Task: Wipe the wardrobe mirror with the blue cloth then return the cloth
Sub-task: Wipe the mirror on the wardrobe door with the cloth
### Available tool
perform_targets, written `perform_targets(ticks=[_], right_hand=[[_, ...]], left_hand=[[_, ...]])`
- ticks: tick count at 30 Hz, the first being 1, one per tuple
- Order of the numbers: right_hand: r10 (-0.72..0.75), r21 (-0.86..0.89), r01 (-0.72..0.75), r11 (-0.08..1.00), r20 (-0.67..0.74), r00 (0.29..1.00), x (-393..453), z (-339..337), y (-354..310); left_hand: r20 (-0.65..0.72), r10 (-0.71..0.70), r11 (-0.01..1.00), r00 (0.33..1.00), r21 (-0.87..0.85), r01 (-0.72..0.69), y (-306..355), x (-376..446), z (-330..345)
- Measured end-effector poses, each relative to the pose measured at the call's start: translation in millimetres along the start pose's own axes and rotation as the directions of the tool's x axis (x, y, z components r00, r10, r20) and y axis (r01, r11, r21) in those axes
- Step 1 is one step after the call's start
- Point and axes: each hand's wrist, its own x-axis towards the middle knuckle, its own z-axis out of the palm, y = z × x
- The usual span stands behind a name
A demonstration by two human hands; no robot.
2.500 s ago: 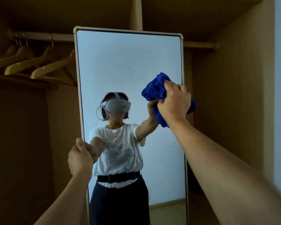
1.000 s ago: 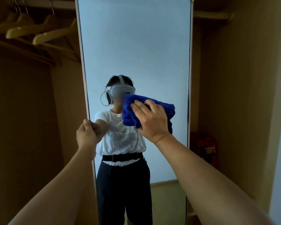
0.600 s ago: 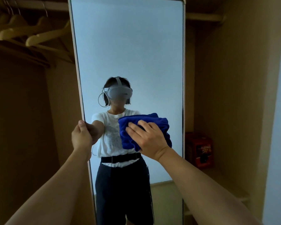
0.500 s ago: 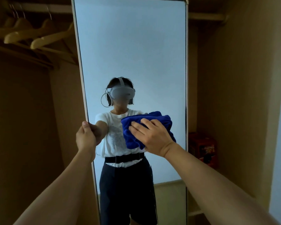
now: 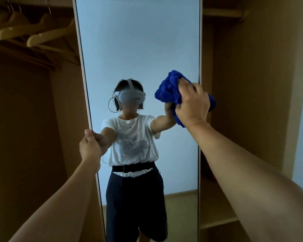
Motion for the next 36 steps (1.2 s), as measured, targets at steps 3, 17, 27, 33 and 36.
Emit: perform_targets(ticks=[3, 17, 27, 33, 36], right_hand=[[0.118, 0.017, -0.118, 0.993, 0.023, 0.993, -8, 3, 3], [0.437, 0.047, -0.437, 0.898, 0.01, 0.899, -82, 9, -7], [0.317, 0.105, -0.325, 0.94, 0.09, 0.944, -123, 3, -38], [0.174, 0.164, -0.198, 0.966, 0.153, 0.973, -144, 1, -54], [0.083, 0.175, -0.12, 0.977, 0.207, 0.975, -153, 3, -60]], left_hand=[[-0.003, 0.019, 1.0, 1.0, 0.017, -0.019, -2, 2, -1], [0.006, 0.042, 0.999, 0.999, 0.029, -0.042, -1, -8, -2], [0.048, -0.011, 1.0, 0.999, 0.017, 0.011, -5, -8, -7], [0.059, -0.011, 0.998, 0.998, 0.068, 0.007, -25, -5, -16], [0.068, -0.018, 0.997, 0.998, 0.08, 0.012, -36, -14, -20]])
